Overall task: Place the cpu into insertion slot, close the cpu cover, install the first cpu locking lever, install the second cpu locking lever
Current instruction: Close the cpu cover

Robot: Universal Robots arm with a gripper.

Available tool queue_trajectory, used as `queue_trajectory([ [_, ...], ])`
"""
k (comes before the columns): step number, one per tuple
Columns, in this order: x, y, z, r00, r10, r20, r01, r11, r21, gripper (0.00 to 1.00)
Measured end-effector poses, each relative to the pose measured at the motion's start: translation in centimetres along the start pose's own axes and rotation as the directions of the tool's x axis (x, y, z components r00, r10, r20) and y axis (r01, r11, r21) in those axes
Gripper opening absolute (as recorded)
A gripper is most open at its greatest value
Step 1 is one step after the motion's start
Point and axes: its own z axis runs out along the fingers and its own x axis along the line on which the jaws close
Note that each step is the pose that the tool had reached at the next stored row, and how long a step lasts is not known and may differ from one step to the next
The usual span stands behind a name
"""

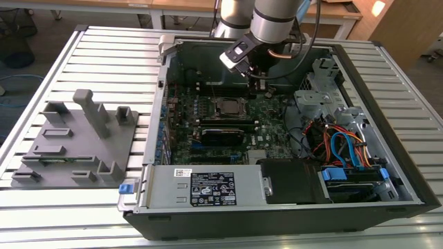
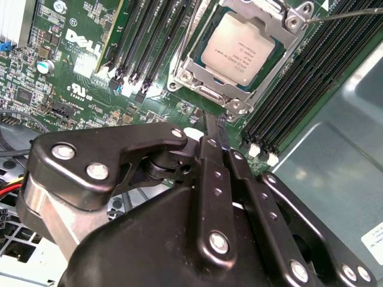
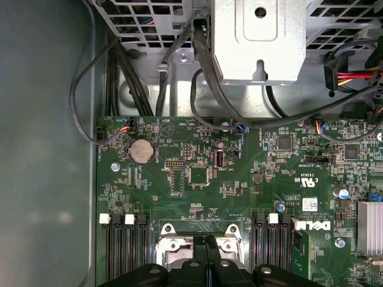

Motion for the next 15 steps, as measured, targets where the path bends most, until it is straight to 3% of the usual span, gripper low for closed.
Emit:
queue_trajectory([
  [4, 0.00, -0.29, 0.10, 1.0000, -0.003, -0.0002, 0.003, 1.0000, -0.0001, 0.10],
  [15, -0.05, -3.04, 1.00, 0.9997, -0.026, 0.0002, 0.026, 0.9997, 0.0004, 0.10],
])
